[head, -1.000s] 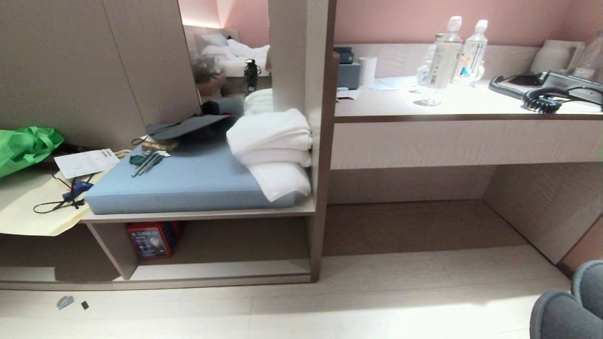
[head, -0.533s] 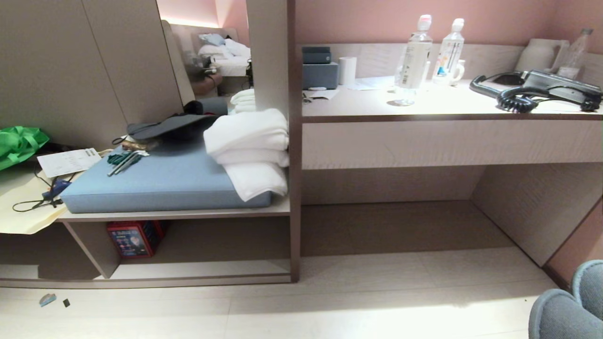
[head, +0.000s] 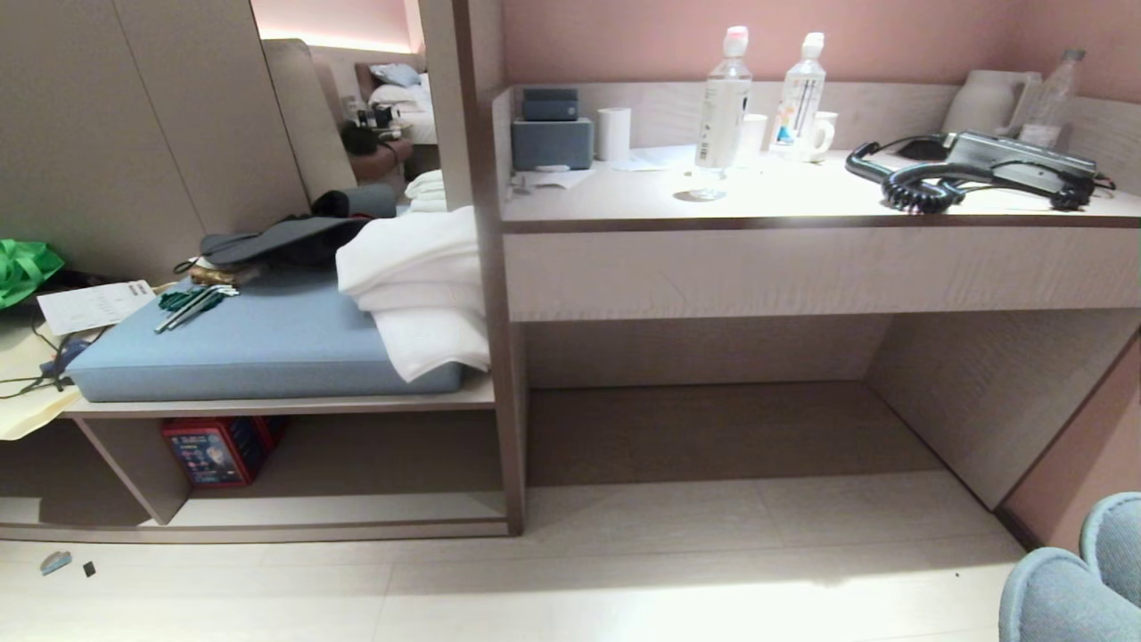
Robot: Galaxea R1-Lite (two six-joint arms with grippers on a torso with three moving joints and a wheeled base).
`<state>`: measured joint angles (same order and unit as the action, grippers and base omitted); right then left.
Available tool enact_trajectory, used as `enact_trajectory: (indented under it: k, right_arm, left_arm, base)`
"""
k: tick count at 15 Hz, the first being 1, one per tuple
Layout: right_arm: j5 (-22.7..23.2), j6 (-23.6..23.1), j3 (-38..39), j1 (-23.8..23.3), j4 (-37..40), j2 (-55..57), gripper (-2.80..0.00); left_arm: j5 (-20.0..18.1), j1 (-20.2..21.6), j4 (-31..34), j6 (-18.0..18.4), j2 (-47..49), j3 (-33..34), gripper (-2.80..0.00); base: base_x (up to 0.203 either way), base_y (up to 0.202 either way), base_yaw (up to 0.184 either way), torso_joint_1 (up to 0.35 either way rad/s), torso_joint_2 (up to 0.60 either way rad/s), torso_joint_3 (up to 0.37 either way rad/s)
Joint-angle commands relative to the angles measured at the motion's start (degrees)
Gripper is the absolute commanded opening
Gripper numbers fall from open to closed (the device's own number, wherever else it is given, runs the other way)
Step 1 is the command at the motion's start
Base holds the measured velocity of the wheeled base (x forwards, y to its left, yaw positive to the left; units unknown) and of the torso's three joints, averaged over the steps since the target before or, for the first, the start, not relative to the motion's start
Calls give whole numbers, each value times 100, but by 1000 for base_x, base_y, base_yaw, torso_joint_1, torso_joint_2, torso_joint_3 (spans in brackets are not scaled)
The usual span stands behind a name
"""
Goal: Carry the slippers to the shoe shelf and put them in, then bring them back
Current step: Place the slippers on the floor
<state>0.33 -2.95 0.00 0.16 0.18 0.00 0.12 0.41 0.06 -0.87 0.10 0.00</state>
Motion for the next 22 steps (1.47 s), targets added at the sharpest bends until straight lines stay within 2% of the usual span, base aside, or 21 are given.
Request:
enact_trajectory:
  k: [1,15,22]
  right_arm:
    - [2,-4,9,2,-1,9,-280]
    - [2,-39,9,2,-1,9,-280]
    - [2,-74,0,2,-9,9,-280]
  left_arm:
    - [-3,2,3,-1,-1,0,-280]
    - [5,2,3,-1,-1,0,-280]
    - [5,2,3,-1,-1,0,-280]
  base:
    - [0,-199,3,2,-5,0]
    - [0,-194,2,4,3,3]
    - [0,-18,0,0,0,0]
